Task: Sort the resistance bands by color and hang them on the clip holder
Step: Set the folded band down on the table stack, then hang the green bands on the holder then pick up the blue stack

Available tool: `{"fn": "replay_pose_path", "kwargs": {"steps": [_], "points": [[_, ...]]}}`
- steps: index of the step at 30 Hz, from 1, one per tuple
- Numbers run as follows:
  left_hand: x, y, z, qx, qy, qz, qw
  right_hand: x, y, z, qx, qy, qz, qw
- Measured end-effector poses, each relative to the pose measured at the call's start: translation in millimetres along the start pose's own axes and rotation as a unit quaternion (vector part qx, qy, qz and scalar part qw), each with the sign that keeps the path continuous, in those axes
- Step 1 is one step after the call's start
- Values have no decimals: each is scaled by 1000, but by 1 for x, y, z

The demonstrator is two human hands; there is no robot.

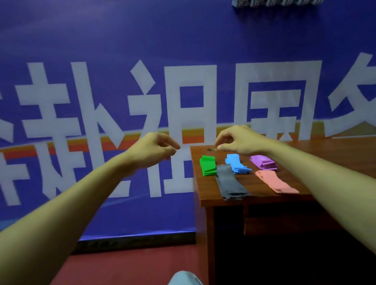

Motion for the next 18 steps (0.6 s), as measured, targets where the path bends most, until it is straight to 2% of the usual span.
{"fn": "replay_pose_path", "kwargs": {"steps": [4,8,13,18], "points": [[-3,-13,5,15,10,-17,1000,-9,-5,9,-2,13,18,1000],[-23,-20,29,28,-8,-31,999,-17,17,10,-41,43,53,997],[-60,-30,78,52,-7,-58,997,-36,71,13,-83,47,87,992],[-106,-49,139,80,8,-98,992,-68,143,38,-133,84,145,977]]}}
Point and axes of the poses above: each hand's wrist, its own z-axis towards the middle knuckle, its own x-axis out of the back of the hand, y = z × x, the point moved 1 cm from there along z, towards the middle knuckle, and after that the axes turned 9 degrees about x, right-handed, at the moved point
